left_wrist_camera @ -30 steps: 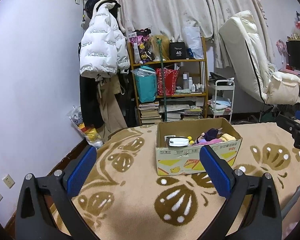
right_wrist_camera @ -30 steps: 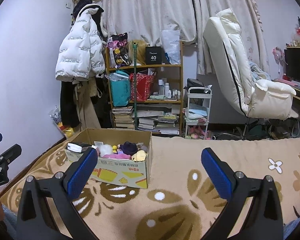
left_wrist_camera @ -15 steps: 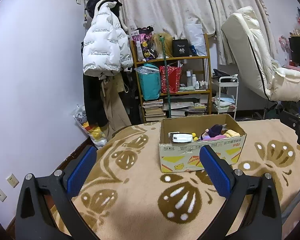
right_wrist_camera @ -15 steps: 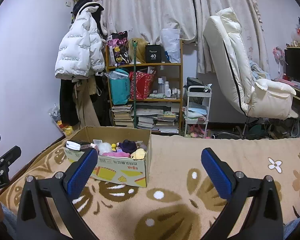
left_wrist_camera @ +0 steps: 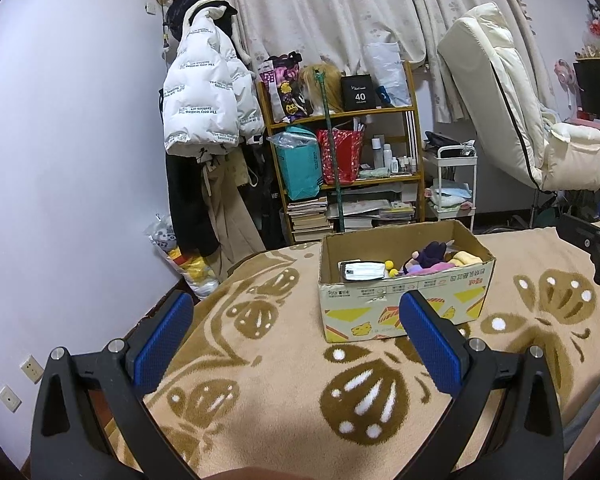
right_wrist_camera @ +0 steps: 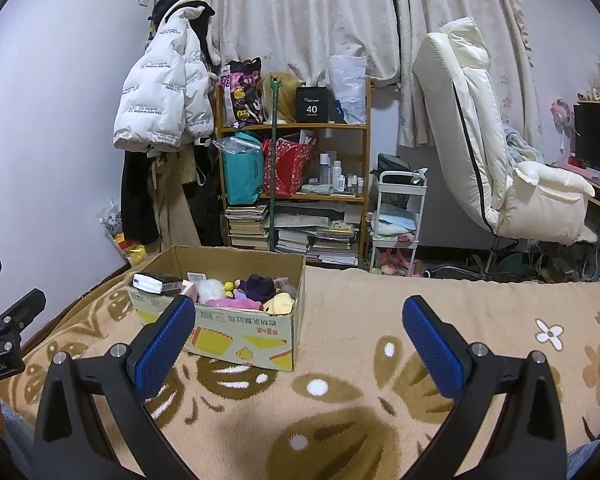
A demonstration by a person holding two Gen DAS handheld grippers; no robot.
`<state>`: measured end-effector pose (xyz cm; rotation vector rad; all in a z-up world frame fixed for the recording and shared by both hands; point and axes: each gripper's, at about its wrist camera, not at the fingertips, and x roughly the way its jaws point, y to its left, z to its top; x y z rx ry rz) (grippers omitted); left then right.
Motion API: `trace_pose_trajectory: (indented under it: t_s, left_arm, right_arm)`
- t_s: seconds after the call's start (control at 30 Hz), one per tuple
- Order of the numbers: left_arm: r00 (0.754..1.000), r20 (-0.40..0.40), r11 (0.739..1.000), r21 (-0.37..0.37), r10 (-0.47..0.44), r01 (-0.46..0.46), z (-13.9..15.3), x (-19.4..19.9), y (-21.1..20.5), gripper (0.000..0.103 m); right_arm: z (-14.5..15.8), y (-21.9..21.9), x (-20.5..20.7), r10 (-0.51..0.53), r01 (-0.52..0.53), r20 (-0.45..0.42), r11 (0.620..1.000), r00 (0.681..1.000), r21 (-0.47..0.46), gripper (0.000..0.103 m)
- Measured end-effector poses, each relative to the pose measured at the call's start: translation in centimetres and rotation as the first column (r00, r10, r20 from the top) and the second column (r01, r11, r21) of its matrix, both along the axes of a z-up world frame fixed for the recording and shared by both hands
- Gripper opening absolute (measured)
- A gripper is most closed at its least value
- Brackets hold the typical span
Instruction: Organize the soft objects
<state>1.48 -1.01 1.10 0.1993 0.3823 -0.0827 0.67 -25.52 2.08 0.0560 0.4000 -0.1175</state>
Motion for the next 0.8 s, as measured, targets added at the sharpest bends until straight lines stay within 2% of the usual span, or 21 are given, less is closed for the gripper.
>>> trace_pose_trajectory:
  t_s: [0.8]
  left_arm:
    - [1.0, 0.001, 1.0, -0.003, 0.009, -0.009, 0.26, -0.04, 0.17, 0.102]
  right_arm:
    - [-0.51, -0.65, -0.04, 0.001, -0.001, -0.01, 1.0, 1.0, -0.001, 0.103]
